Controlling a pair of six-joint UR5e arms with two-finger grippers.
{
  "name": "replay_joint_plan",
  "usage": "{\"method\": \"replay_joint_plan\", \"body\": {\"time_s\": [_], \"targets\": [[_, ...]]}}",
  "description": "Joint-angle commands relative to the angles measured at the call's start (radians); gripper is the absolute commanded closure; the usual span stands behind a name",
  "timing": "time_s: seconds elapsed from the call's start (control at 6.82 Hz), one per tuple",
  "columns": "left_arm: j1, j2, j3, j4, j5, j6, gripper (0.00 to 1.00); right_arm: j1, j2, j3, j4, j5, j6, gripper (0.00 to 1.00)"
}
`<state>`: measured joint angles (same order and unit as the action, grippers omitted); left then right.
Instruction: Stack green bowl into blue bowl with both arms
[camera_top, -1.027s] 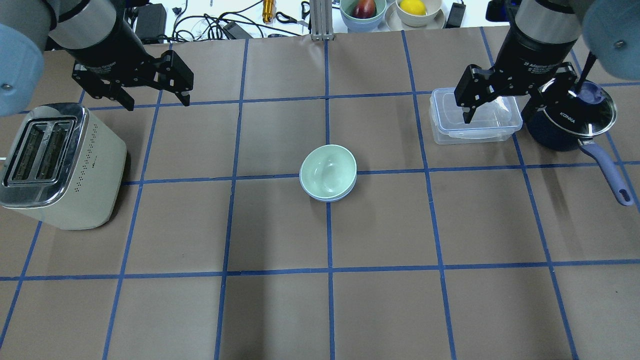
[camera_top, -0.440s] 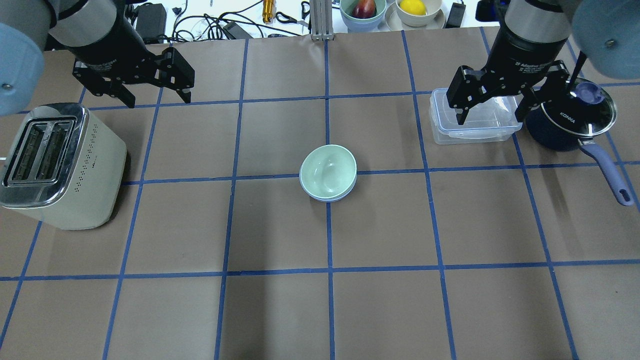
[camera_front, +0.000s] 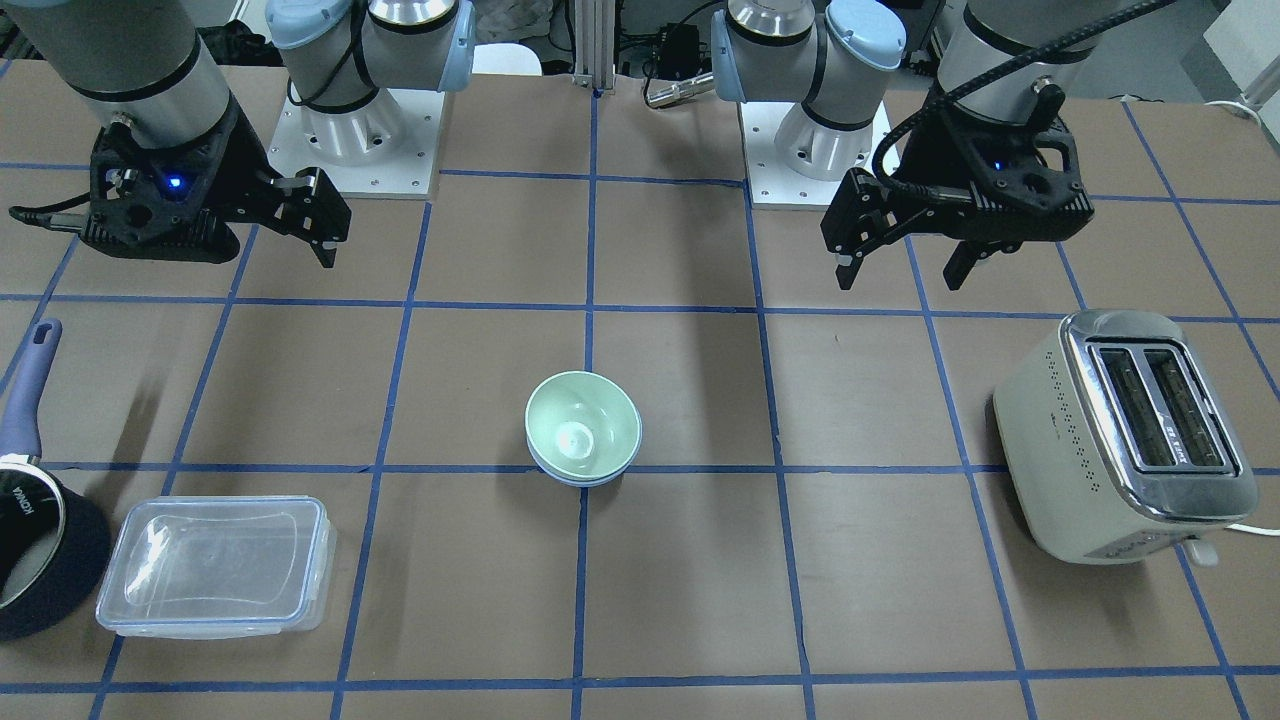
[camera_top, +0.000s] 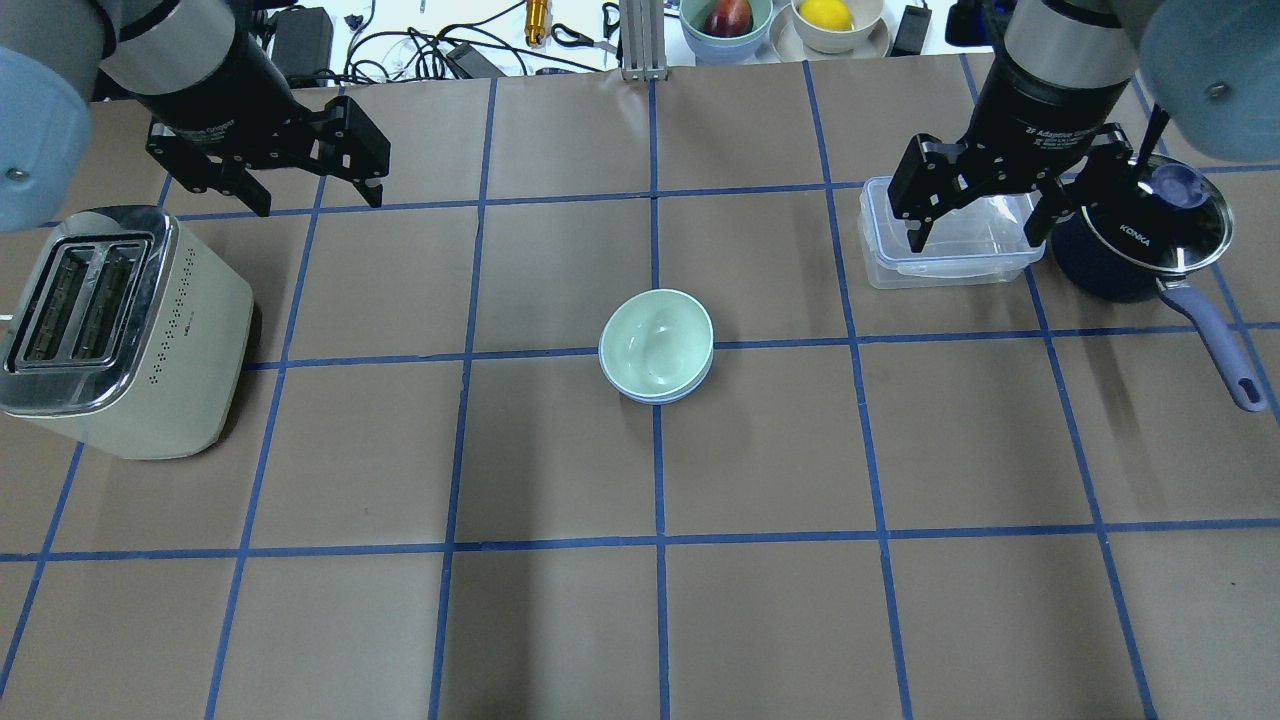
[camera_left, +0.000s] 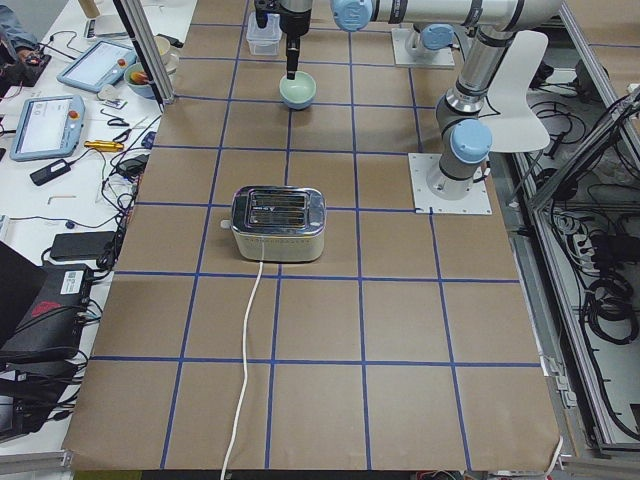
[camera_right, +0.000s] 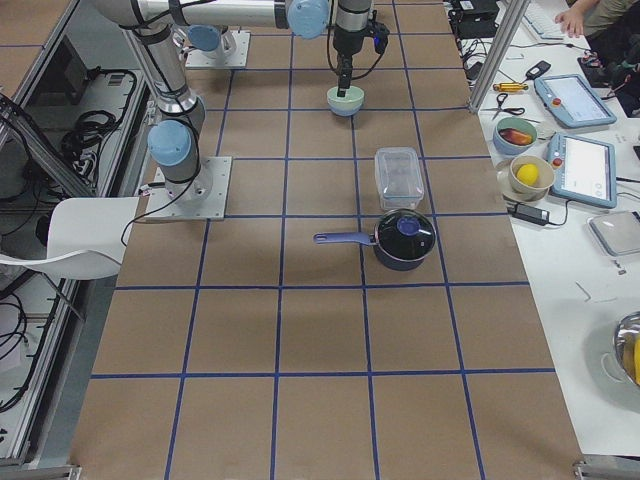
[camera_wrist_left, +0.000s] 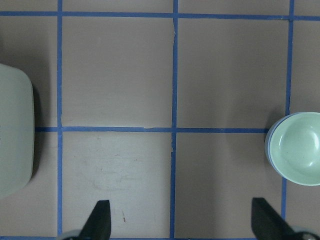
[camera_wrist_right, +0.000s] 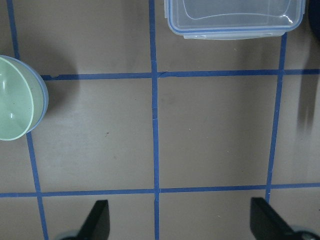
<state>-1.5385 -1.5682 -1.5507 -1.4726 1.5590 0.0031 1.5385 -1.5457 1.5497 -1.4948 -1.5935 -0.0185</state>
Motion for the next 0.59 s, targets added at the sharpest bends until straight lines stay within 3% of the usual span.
{"method": "replay_joint_plan", "body": {"time_s": [0.0, 0.44], "targets": [[0.0, 0.0, 0.004, 0.0, 0.003, 0.0, 0.0, 0.0, -0.002, -0.002, -0.002, 0.003, -0.001, 0.0], [0.0, 0.0, -0.002, 0.0, 0.006, 0.0, 0.0, 0.0, 0.001, 0.004, -0.005, 0.003, -0.006, 0.0]]}}
